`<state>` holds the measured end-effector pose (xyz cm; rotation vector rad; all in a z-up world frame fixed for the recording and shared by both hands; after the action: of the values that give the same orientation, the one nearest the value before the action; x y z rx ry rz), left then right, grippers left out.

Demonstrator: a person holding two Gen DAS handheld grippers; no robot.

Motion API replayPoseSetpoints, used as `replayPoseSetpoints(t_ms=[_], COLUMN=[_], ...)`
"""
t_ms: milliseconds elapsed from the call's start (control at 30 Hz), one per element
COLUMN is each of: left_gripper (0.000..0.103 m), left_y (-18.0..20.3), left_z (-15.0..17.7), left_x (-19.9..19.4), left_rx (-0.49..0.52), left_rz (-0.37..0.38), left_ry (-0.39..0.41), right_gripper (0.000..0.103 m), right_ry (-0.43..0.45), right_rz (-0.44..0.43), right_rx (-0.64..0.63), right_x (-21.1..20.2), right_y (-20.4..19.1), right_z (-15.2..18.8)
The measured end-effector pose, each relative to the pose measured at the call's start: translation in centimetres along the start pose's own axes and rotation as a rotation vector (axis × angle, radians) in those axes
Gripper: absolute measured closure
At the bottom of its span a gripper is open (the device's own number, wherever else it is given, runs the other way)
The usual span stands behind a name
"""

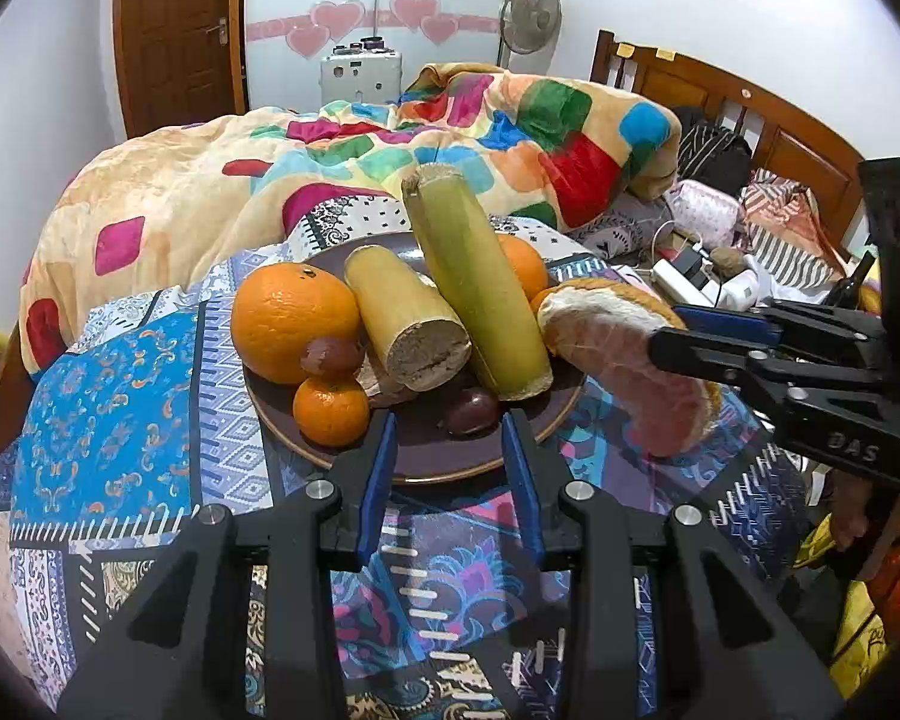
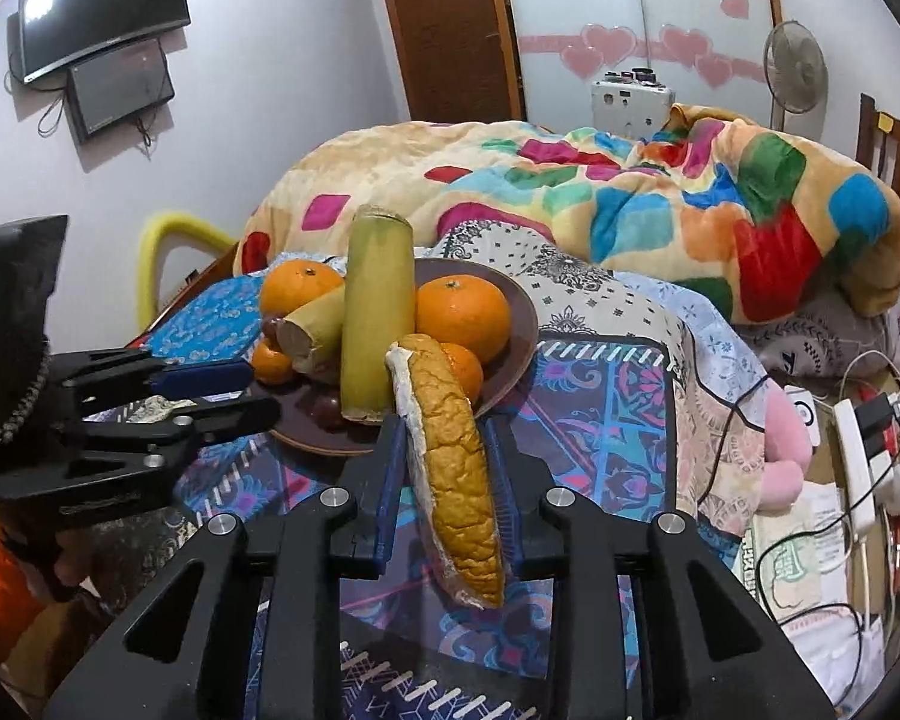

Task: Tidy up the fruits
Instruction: 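Set the date on the plate with the left tool while the right tool carries the pomelo over, then lower the pomelo segment onto the purple plate and open the right tool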

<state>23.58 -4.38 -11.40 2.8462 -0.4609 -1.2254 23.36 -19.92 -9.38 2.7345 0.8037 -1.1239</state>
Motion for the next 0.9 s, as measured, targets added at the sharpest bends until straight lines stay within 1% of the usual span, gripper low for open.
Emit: replayPoseSetpoints(t_ms=[100, 167, 300, 333, 433, 567, 667, 733, 833, 900], left_gripper=[0.067, 0.067, 0.067, 0.067, 0.067, 0.067, 0.067, 0.066, 0.063, 0.06], left_y=[0.0, -0.1, -0.7, -0.9, -1.7, -2.8, -3.5, -3.9, -4.6, -5.2], left_z=[0.1, 0.1, 0.3, 0.3, 0.3, 0.2, 0.1, -0.1, -0.3, -0.5], left_x=[-0.5, -0.6, -1.2, -1.4, -2.1, -3.0, -3.5, -3.8, -4.1, -4.2], left_rx=[0.007, 0.015, 0.012, 0.01, 0.004, -0.005, -0.011, -0.017, -0.027, -0.033], left_rz=[-0.002, -0.018, -0.036, -0.041, -0.059, -0.084, -0.093, -0.097, -0.105, -0.115], left_ry=[0.006, 0.008, 0.016, 0.019, 0.033, 0.055, 0.07, 0.082, 0.099, 0.114], right_gripper=[0.073, 0.071, 0.071, 0.075, 0.08, 0.08, 0.08, 0.08, 0.08, 0.08], right_ry=[-0.023, -0.052, -0.105, -0.106, -0.089, -0.034, 0.004, 0.024, 0.03, 0.024], right_rz=[0.008, 0.007, -0.014, -0.017, -0.039, -0.02, -0.042, -0.048, -0.095, -0.123], right_rx=[-0.016, -0.024, -0.022, -0.014, 0.006, -0.01, -0.007, -0.016, -0.016, -0.017], right_x=[0.6, 1.5, 3.4, 3.5, 3.1, 1.0, -0.6, -1.0, -0.8, 0.2], right_y=[-0.2, -0.3, -0.4, -0.3, -0.2, -0.9, -1.7, -2.3, -3.6, -4.8], right_z=[-0.1, -0.1, 0.1, 0.2, 0.2, -0.2, -1.4, -2.3, -4.0, -5.3])
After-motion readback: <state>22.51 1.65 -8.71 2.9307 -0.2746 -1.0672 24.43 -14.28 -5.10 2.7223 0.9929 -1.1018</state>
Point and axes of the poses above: each gripper's, at about its wrist camera, not at the fingertips, and x roughly the way its jaws point, y to its right, z to its underside, the point moved 1 cm from there along x, roughly the way its jaws point, and after that the axes turned 3 degrees about z, right-handed, at the moved point
